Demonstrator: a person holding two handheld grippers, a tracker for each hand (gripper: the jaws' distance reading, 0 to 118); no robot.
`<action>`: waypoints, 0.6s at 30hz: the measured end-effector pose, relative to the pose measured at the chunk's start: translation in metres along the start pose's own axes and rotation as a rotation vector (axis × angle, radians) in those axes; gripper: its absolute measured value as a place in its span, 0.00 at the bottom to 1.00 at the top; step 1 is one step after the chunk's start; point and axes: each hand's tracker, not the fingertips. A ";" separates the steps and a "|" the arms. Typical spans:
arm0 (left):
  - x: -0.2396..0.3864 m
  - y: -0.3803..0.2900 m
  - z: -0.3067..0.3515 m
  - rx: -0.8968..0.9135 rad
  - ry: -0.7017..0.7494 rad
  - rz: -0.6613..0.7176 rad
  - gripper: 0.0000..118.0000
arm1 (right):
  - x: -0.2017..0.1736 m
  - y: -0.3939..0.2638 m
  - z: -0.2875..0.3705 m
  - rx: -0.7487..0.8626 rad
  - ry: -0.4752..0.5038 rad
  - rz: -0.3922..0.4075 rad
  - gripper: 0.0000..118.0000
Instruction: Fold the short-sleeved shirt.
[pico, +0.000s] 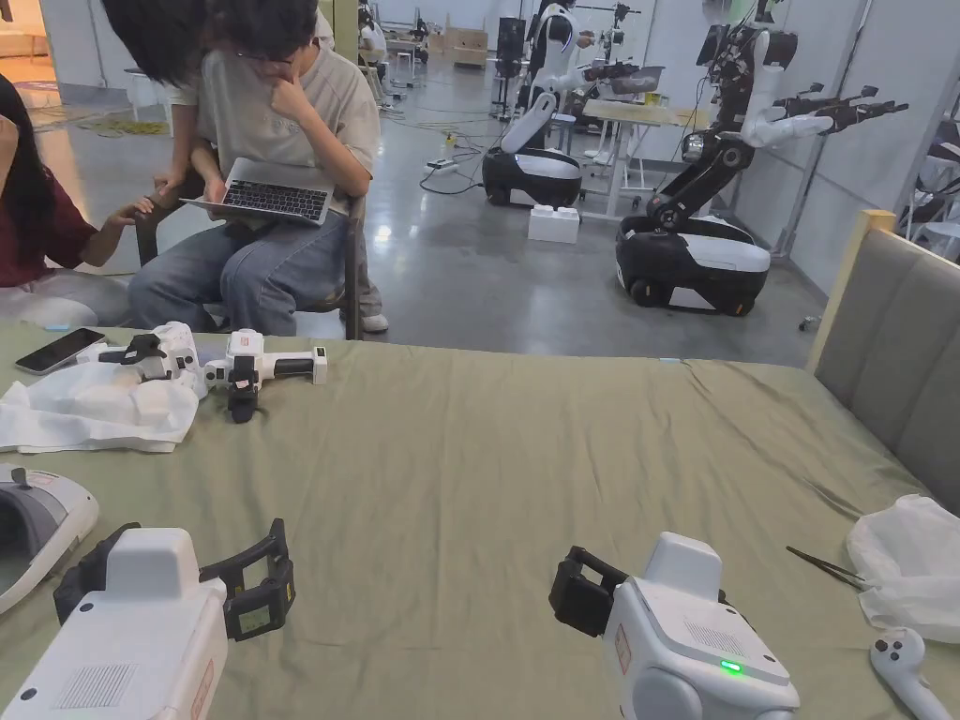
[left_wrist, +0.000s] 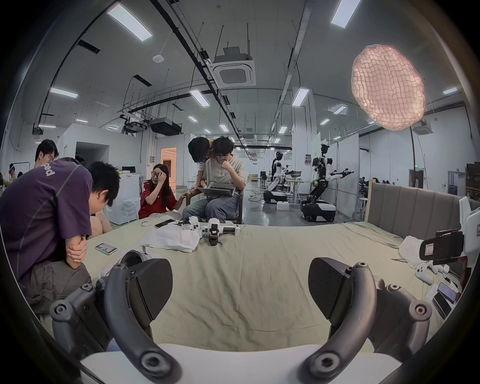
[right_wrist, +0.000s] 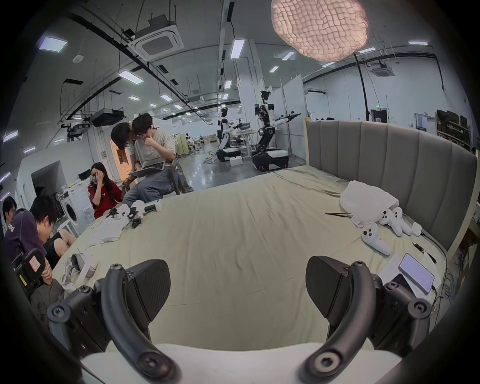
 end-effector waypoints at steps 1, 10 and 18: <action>0.000 0.000 0.000 -0.001 -0.003 -0.001 0.91 | 0.000 0.000 -0.001 -0.005 0.002 -0.004 0.91; -0.001 -0.001 -0.001 -0.016 -0.006 0.002 0.91 | -0.002 -0.001 -0.001 -0.006 0.008 0.031 0.91; 0.000 -0.001 -0.001 -0.016 -0.013 -0.007 0.91 | -0.004 0.001 -0.005 -0.011 -0.004 0.063 0.91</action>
